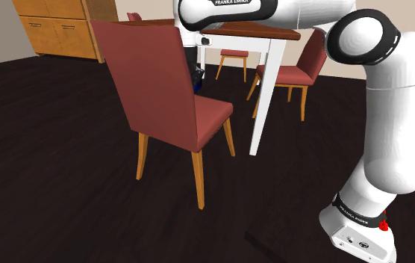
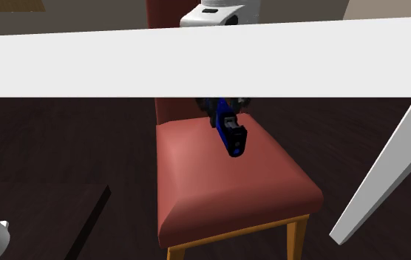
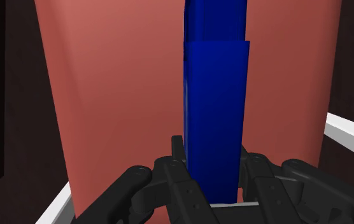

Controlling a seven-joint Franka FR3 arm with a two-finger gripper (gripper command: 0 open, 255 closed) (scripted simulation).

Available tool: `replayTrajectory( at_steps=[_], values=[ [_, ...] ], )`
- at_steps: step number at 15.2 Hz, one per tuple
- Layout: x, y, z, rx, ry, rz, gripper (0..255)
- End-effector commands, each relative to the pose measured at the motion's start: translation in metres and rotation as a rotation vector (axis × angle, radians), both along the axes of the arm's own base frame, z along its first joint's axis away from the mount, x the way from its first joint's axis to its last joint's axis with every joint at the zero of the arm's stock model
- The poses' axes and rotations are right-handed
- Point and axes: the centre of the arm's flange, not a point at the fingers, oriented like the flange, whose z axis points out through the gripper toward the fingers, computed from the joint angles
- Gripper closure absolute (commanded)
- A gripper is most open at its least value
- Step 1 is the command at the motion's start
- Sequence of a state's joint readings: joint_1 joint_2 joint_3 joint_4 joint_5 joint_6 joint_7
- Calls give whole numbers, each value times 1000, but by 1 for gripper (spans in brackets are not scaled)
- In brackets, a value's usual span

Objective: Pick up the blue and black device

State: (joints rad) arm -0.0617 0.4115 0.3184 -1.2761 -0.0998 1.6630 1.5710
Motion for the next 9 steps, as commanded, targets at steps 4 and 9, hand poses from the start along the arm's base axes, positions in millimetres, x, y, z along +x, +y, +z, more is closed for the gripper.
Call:
replayTrajectory(
  at_steps=[4, 9],
  values=[
    [0, -1, 26, 0, 0, 0, 255],
    [0, -1, 43, 0, 0, 0, 255]
  ],
)
